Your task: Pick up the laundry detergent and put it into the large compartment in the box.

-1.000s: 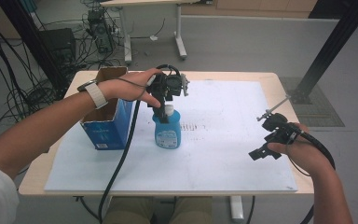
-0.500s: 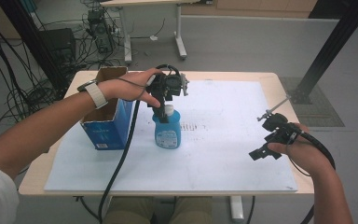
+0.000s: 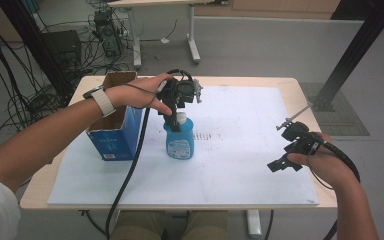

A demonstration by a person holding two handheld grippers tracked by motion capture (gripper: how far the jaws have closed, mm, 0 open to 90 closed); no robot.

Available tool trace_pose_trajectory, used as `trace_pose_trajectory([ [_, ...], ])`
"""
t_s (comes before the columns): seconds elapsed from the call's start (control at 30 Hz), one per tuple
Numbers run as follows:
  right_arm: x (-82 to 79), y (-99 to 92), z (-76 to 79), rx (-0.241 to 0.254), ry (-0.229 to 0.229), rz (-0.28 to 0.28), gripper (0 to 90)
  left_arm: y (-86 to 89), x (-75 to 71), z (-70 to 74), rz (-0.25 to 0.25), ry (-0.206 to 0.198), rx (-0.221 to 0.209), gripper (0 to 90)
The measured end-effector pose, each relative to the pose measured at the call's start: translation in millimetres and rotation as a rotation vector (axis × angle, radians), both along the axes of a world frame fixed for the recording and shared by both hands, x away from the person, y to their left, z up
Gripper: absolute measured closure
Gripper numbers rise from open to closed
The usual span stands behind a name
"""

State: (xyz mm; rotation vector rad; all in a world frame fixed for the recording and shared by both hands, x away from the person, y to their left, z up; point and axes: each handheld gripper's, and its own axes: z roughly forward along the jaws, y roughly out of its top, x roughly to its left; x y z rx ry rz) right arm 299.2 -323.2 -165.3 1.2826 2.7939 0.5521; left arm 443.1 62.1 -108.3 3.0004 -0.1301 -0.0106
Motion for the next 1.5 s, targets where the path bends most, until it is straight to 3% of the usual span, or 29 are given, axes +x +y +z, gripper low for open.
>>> trace_pose_trajectory([
  [0.9, -2.6, 4.2, -2.2, 0.012, -0.010, 0.011, 8.0, 2.1, -0.6, -7.0, 0.013, -0.007, 0.000, 8.2],
  [1.5, -7.7, 0.1, -11.0, 0.030, -0.007, 0.010, 8.0, -12.1, -4.4, -27.0, -0.002, -0.017, 0.036, 10.1],
])
